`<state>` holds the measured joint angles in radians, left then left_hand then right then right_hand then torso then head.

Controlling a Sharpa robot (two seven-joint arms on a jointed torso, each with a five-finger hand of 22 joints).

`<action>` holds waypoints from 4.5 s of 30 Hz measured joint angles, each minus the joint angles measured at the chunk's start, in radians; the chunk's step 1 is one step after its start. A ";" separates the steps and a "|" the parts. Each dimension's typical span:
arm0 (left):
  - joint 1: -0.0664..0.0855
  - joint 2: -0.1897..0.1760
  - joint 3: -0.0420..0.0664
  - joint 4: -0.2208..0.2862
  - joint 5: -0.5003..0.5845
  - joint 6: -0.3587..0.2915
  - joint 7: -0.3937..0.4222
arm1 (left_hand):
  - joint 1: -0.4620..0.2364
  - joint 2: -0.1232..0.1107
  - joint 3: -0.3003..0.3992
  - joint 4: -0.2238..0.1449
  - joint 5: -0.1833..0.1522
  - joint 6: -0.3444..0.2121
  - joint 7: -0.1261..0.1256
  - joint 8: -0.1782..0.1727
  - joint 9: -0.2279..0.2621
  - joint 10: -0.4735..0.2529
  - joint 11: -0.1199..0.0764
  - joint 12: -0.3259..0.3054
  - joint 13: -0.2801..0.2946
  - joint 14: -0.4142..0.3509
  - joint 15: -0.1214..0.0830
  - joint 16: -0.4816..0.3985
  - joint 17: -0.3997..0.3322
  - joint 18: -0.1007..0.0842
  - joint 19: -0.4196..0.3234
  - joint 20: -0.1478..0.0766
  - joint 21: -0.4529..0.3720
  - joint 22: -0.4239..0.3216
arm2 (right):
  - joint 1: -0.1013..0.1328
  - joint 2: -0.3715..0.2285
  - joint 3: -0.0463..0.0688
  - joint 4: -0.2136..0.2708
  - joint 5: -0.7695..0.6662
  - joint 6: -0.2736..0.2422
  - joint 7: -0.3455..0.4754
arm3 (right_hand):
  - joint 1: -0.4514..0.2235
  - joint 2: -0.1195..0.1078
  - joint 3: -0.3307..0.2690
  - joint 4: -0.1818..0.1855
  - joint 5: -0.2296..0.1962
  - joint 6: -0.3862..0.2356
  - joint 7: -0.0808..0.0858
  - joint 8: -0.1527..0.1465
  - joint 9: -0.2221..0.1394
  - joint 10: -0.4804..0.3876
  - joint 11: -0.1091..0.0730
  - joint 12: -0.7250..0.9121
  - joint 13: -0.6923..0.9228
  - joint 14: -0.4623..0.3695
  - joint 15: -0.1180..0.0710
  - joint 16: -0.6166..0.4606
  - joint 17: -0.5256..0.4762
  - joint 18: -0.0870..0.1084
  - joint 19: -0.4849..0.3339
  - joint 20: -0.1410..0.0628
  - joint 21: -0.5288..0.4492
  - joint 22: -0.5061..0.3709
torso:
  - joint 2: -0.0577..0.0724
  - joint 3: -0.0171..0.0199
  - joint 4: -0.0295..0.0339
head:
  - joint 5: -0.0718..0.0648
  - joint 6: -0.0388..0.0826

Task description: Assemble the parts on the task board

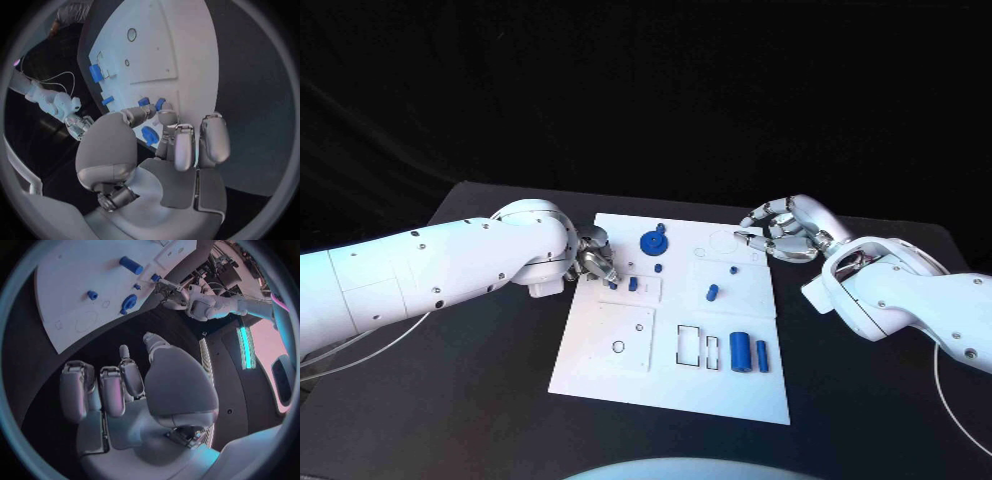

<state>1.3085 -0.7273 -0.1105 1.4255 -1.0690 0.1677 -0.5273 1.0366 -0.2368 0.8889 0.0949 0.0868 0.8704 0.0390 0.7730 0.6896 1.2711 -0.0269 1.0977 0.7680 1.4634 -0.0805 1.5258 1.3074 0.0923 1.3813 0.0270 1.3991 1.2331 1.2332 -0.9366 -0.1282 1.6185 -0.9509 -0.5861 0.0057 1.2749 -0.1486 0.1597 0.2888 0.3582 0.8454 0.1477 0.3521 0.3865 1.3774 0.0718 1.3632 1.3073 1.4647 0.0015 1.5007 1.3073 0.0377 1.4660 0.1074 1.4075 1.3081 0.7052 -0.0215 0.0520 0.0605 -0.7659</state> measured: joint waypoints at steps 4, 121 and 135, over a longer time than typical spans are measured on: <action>0.000 0.000 0.000 -0.001 -0.001 0.000 0.000 | -0.012 -0.001 -0.006 0.005 0.000 0.004 -0.004 0.000 -0.006 0.003 -0.003 0.000 0.004 0.004 -0.004 0.000 0.000 0.000 0.004 -0.004 0.004 0.005 | 0.000 -0.001 0.000 0.000 0.000 0.000 0.000 | 0.000 0.000 -0.002 0.002 0.000 0.000 0.000 0.000 0.000 0.000 0.000 0.000 0.000 0.000 0.000 0.000 0.000 0.000 0.000 0.000 0.000 0.000 | 0.000 -0.0005 0.0001 | -0.001 0.000; -0.054 0.144 0.000 -0.125 -0.562 -0.316 0.569 | 0.363 -0.045 -0.277 -0.015 -0.014 -0.004 0.116 -0.367 -0.443 -0.320 0.134 -0.678 -0.680 -0.118 0.113 -0.143 -0.344 0.062 -0.216 0.103 -0.244 -0.354 | -0.001 0.012 0.000 -0.020 -0.060 0.012 0.016 | 0.103 -0.027 0.089 -0.009 -0.038 -0.013 -0.001 0.019 -0.019 -0.247 -0.011 -0.431 -0.411 0.003 -0.011 -0.056 -0.012 0.016 -0.031 -0.016 -0.109 -0.001 | 0.002 -0.0014 0.0002 | -0.047 0.024; -0.058 0.162 0.000 -0.149 -0.567 -0.310 0.571 | 0.363 -0.045 -0.230 -0.022 -0.014 0.036 0.097 -0.376 -0.444 -0.268 0.114 -0.699 -0.686 -0.089 0.093 -0.126 -0.314 0.062 -0.187 0.091 -0.198 -0.290 | -0.001 0.011 0.000 -0.019 -0.060 0.012 0.016 | 0.099 -0.031 0.092 -0.006 -0.035 -0.013 -0.001 0.019 -0.019 -0.247 -0.011 -0.433 -0.414 0.003 -0.011 -0.061 -0.014 0.016 -0.034 -0.020 -0.111 -0.001 | 0.001 -0.0004 0.0007 | -0.050 0.018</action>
<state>1.2503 -0.5649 -0.1101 1.2770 -1.6362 -0.1424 0.0435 1.3999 -0.2816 0.6591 0.0731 0.0731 0.9066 0.1357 0.3971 0.2457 1.0032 0.0876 0.3985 0.0817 1.3742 0.0125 1.4002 0.9932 0.1544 1.1938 0.1182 1.2015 0.9429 1.2324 -0.9253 -0.1282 1.5998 -1.0111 -0.5737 0.0215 1.3740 -0.1793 0.2516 0.2829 0.3235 0.8320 0.1467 0.3711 0.3675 1.1308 0.0609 0.9307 0.8938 1.4682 -0.0094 1.4393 1.2934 0.0532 1.4318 0.0879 1.2966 1.3074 0.7065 -0.0219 0.0526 0.0105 -0.7475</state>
